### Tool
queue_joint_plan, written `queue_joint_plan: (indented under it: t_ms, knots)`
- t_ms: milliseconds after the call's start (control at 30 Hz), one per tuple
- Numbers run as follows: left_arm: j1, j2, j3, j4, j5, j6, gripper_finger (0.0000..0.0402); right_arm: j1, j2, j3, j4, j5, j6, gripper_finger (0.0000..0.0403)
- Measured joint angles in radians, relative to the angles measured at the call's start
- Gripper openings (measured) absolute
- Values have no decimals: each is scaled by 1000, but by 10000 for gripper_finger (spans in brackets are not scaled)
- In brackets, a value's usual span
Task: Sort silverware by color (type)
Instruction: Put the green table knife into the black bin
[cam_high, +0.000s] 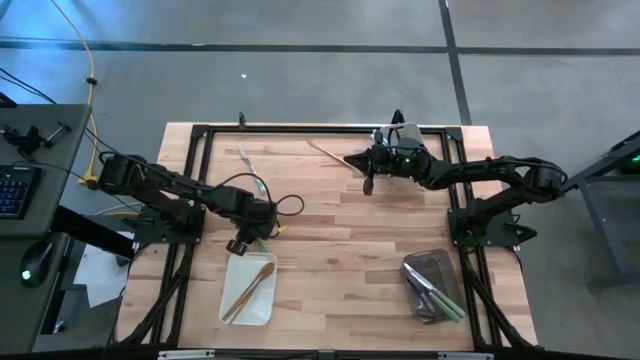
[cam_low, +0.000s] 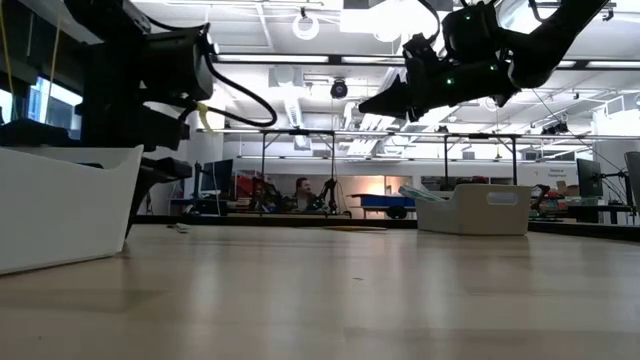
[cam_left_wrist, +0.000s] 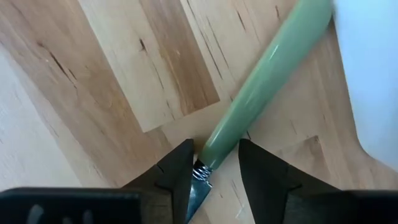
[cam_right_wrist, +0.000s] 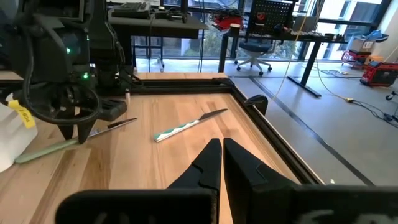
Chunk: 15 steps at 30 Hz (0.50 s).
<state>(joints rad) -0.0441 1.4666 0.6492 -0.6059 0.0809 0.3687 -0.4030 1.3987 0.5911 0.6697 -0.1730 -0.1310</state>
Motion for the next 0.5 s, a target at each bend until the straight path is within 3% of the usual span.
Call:
queue_joint_plan:
  t_ms: [300,500]
  knots:
    - [52,-1,-30,43,-8,12,24,0,0,0,0,0,0,0]
    - [103,-11,-24,83,-37,-8,22,0,0,0,0,0,1,0]
